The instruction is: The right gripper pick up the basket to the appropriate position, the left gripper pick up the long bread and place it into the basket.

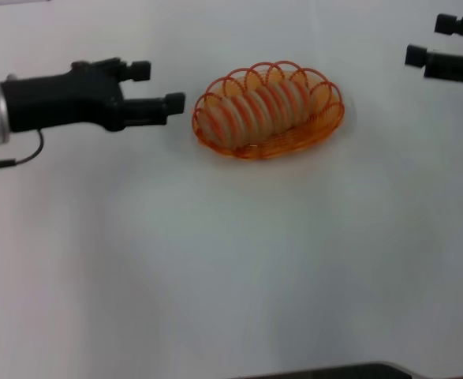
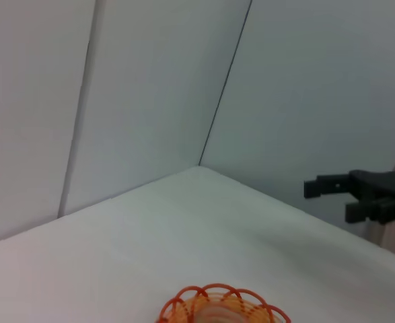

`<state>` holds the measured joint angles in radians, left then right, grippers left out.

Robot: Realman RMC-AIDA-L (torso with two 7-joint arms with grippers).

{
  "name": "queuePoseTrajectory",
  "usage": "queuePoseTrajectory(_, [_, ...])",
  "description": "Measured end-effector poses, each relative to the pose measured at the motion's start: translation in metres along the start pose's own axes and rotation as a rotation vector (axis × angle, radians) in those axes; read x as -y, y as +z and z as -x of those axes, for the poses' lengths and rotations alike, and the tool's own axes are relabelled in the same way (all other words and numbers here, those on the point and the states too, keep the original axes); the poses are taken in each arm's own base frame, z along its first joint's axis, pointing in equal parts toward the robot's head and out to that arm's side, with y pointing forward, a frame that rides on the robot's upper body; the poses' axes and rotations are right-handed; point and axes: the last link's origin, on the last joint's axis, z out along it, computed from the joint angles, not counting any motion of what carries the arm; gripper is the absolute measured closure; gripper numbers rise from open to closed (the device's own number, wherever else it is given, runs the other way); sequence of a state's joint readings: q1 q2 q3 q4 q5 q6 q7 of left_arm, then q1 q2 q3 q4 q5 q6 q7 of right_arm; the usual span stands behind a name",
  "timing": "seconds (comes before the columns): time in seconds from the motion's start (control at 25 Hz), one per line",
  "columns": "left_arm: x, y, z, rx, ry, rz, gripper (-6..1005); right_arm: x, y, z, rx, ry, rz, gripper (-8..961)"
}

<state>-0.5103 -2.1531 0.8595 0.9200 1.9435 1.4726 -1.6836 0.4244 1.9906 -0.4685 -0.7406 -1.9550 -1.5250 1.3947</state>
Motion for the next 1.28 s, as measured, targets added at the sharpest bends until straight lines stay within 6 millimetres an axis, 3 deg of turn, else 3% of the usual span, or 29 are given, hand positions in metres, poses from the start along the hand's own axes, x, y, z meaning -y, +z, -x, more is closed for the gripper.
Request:
queuePoseTrajectory(0.28, [-0.001,-0.014,0.033,-0.031,-0.065,0.020,108,-0.016,0.007,-0.020,-0.089,-0.109,0.069,21])
queuePoseTrajectory(0.68, [-0.010,-0.019,0.077,-0.019,-0.146,0.048,107,-0.033,0.014,-0.046,-0.120,-0.125,0.083,22])
queuePoseTrajectory(0.96, [-0.016,-0.024,0.093,-0.014,-0.168,0.036,106,-0.041,0.016,-0.058,-0.119,-0.109,0.093,23])
queuePoseTrajectory(1.28, [-0.016,-0.024,0.095,-0.016,-0.164,0.030,107,-0.046,0.019,-0.069,-0.120,-0.075,0.097,23])
